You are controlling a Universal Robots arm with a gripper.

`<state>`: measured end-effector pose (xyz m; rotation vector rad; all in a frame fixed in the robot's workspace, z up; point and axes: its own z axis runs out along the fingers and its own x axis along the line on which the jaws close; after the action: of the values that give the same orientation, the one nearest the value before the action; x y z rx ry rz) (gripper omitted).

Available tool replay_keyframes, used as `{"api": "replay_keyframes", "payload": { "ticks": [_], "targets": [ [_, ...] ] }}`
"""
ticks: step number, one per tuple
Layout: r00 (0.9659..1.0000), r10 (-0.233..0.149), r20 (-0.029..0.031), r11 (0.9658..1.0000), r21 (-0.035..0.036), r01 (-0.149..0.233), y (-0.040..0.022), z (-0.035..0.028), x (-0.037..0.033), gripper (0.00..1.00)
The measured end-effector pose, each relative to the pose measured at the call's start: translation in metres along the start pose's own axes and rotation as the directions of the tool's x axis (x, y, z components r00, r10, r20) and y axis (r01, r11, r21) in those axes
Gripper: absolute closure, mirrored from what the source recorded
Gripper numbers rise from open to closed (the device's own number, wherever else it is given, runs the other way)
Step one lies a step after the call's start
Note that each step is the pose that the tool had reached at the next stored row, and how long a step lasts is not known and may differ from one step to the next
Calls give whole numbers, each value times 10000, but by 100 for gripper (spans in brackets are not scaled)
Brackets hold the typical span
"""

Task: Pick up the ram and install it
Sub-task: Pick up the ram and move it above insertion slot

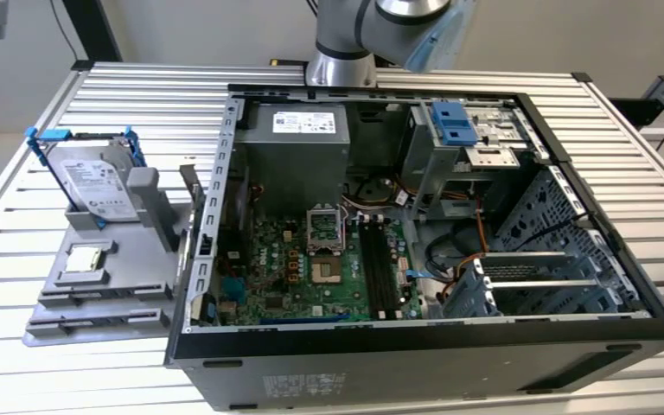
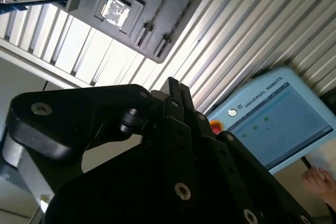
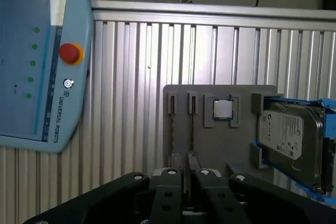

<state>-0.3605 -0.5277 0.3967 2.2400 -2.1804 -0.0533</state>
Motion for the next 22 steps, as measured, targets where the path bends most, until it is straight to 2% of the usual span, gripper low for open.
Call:
{"api": "replay_keyframes", "payload": {
  "ticks": [11,16,22],
  "targets": [
    [10000,-63,-2,10000,2,63,0,7,-3,0],
    [9990,-455,-20,9990,45,455,-2,57,-14,0],
    [9990,-436,-15,9990,55,436,-4,128,-17,0]
  ]
}}
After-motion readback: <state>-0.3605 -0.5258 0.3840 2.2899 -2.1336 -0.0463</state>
